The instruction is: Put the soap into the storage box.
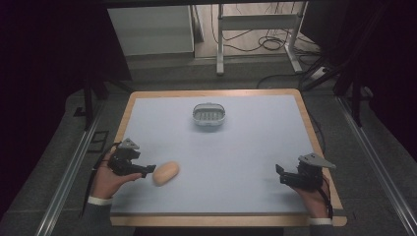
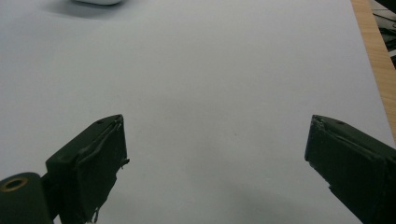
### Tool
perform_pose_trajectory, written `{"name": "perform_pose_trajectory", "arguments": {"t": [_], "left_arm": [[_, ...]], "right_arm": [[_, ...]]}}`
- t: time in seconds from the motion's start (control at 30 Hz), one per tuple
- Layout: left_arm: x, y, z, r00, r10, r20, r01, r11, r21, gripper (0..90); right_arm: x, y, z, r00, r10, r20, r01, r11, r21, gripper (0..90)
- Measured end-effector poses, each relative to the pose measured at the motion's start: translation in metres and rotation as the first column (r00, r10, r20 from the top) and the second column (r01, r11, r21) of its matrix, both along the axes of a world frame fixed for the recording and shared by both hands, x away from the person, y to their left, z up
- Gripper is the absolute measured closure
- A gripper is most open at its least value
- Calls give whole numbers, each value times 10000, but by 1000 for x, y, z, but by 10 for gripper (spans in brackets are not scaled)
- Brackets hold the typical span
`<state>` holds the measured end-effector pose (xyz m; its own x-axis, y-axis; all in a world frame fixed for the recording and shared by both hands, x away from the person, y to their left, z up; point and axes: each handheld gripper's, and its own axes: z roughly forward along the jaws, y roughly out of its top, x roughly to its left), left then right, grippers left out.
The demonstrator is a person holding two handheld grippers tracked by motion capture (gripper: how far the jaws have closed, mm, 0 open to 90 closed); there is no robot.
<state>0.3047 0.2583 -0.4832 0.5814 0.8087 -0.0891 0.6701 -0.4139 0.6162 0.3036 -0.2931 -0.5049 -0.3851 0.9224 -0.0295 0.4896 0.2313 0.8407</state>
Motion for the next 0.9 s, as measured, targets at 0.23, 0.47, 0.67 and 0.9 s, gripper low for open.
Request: {"name": "perform_pose_trajectory", "arguments": {"t": [0.23,0.47,0.67,0.9], "left_arm": [[2,-4,5,9997,-217,-83,217,9997,61,154],[4,-13,8,9985,-519,-171,523,9983,255,153],[6,-21,7,9963,-750,-413,765,9964,372,152],[10,-30,0,9937,-958,-584,990,9936,546,153]], "right_arm": [[-1,1,0,10000,-14,-33,14,10000,-39,55],[-1,3,0,10000,30,18,-30,10000,-68,55],[-2,3,2,10000,85,47,-85,9999,-76,55],[-2,4,1,10000,43,11,-43,9999,-134,56]]}}
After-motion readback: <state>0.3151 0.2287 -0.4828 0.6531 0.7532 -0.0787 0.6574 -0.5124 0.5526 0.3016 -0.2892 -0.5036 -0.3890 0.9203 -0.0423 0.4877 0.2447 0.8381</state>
